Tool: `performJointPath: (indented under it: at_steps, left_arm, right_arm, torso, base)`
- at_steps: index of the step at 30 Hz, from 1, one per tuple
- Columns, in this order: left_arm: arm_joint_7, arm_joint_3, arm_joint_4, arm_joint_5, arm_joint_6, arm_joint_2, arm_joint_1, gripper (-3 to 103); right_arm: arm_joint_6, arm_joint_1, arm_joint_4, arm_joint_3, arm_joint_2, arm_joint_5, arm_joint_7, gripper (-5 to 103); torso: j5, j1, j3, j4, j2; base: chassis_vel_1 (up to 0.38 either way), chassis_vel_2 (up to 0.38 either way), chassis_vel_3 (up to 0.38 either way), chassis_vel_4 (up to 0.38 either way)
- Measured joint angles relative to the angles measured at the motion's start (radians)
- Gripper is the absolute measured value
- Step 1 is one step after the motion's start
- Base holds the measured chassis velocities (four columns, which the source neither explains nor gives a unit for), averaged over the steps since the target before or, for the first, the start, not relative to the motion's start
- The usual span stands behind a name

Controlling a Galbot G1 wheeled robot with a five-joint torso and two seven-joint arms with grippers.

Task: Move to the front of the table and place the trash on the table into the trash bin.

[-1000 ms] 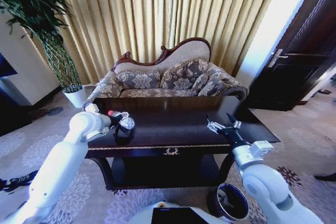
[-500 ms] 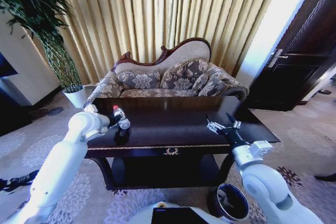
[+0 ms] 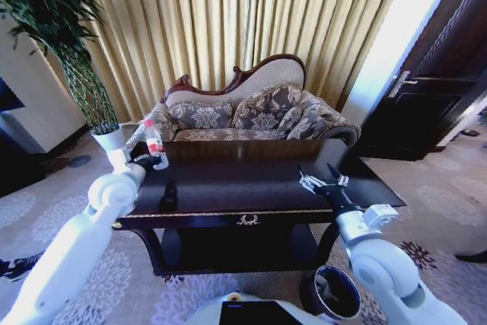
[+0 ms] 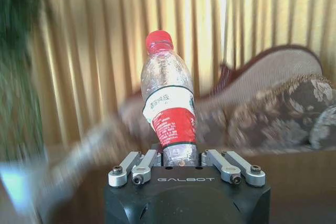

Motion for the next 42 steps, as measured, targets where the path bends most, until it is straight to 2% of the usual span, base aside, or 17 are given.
performJointPath:
  at_steps: [1,2,4,5,8,10,11,13,16,19,25,32,34,35,38,40,42]
  left_arm:
    - [0.056,-0.02,-0.012,0.099,-0.057,0.016,0.039,28]
    - [0.056,-0.02,-0.012,0.099,-0.057,0.016,0.039,28]
    - [0.103,-0.047,-0.037,0.21,-0.138,0.042,0.084,28]
    - [0.103,-0.047,-0.037,0.21,-0.138,0.042,0.084,28]
    - [0.151,-0.077,-0.048,0.351,-0.245,0.077,0.111,28]
    - [0.157,-0.079,-0.048,0.363,-0.256,0.08,0.112,28]
    - [0.186,-0.086,-0.051,0.402,-0.291,0.098,0.117,28]
    - [0.191,-0.087,-0.054,0.408,-0.297,0.103,0.118,28]
    - [0.212,-0.077,-0.067,0.419,-0.327,0.13,0.119,28]
    - [0.256,-0.035,-0.068,0.482,-0.385,0.162,0.101,28]
    - [0.265,0.042,-0.066,0.505,-0.398,0.185,0.053,28]
    - [0.267,0.129,-0.05,0.51,-0.387,0.219,-0.041,28]
    - [0.266,0.194,-0.046,0.505,-0.382,0.23,-0.11,28]
    - [0.266,0.194,-0.046,0.505,-0.382,0.23,-0.11,28]
    - [0.257,0.317,-0.021,0.494,-0.378,0.233,-0.221,28]
    - [0.256,0.326,-0.019,0.493,-0.377,0.232,-0.23,28]
    - [0.248,0.397,-0.009,0.486,-0.365,0.221,-0.299,28]
  right_arm:
    - [-0.011,0.008,0.015,-0.005,-0.004,0.059,0.013,100]
    - [-0.011,0.008,0.015,-0.005,-0.004,0.059,0.013,100]
    - [-0.028,0.027,0.034,-0.015,-0.018,0.161,0.027,100]
    - [-0.028,0.027,0.034,-0.015,-0.018,0.161,0.027,100]
    - [-0.048,0.065,0.038,-0.04,-0.053,0.262,0.025,100]
    - [-0.05,0.069,0.038,-0.043,-0.058,0.268,0.021,100]
    - [-0.054,0.087,0.038,-0.056,-0.081,0.282,-0.007,100]
    - [-0.055,0.097,0.038,-0.061,-0.09,0.287,-0.015,100]
    - [-0.056,0.154,0.038,-0.078,-0.123,0.341,-0.036,100]
    - [-0.056,0.258,0.016,-0.106,-0.165,0.447,-0.064,100]
    - [-0.056,0.389,-0.04,-0.188,-0.188,0.51,-0.089,100]
    - [-0.056,0.632,-0.19,-0.356,-0.143,0.511,-0.11,100]
    - [-0.056,0.711,-0.239,-0.415,-0.118,0.51,-0.114,100]
    - [-0.056,0.711,-0.239,-0.415,-0.118,0.51,-0.114,100]
    - [-0.056,0.774,-0.275,-0.471,-0.088,0.508,-0.118,100]
    - [-0.056,0.777,-0.277,-0.474,-0.087,0.507,-0.118,100]
    - [-0.056,0.802,-0.296,-0.496,-0.077,0.504,-0.118,100]
  torso:
    - [-0.0001,0.0,0.0,0.0001,0.0]
    - [-0.0001,0.0,0.0,0.0001,0.0]
    - [0.0002,0.0,0.0,0.0,0.0]
    - [0.0002,0.0,0.0,0.0,0.0]
    - [0.0002,0.0,0.0,-0.0001,0.0]
    - [0.0002,0.0,0.0,-0.0001,0.0]
    - [0.0,0.0,0.0,-0.0003,0.0]
    - [0.0001,0.0,0.0,-0.0003,0.0]
    - [0.0001,0.0,0.0,-0.0002,0.0]
    - [0.0002,0.0,0.0,0.0,0.0]
    - [0.0001,0.0,0.0,-0.0003,0.0]
    - [0.0001,0.0,0.0,0.0003,0.0]
    - [0.0001,0.0,0.0,0.0,0.0]
    - [0.0001,0.0,0.0,0.0,0.0]
    - [0.0002,0.0,0.0,-0.0003,0.0]
    - [0.0003,0.0,0.0,-0.0003,0.0]
    - [0.0001,0.0,0.0,-0.0003,0.0]
  base:
    - [0.0,0.0,0.0,0.0]
    - [0.0,0.0,0.0,0.0]
    - [0.0,0.0,0.0,0.0]
    - [0.0,0.0,0.0,0.0]
    - [0.0,0.0,0.0,0.0]
    - [0.0,0.0,0.0,0.0]
    - [0.0,0.0,0.0,0.0]
    - [0.0,0.0,0.0,0.0]
    - [0.0,0.0,0.0,0.0]
    - [0.0,0.0,0.0,0.0]
    - [0.0,0.0,0.0,0.0]
    - [0.0,0.0,0.0,0.0]
    - [0.0,0.0,0.0,0.0]
    - [0.0,0.0,0.0,0.0]
    - [0.0,0.0,0.0,0.0]
    - [0.0,0.0,0.0,0.0]
    - [0.0,0.0,0.0,0.0]
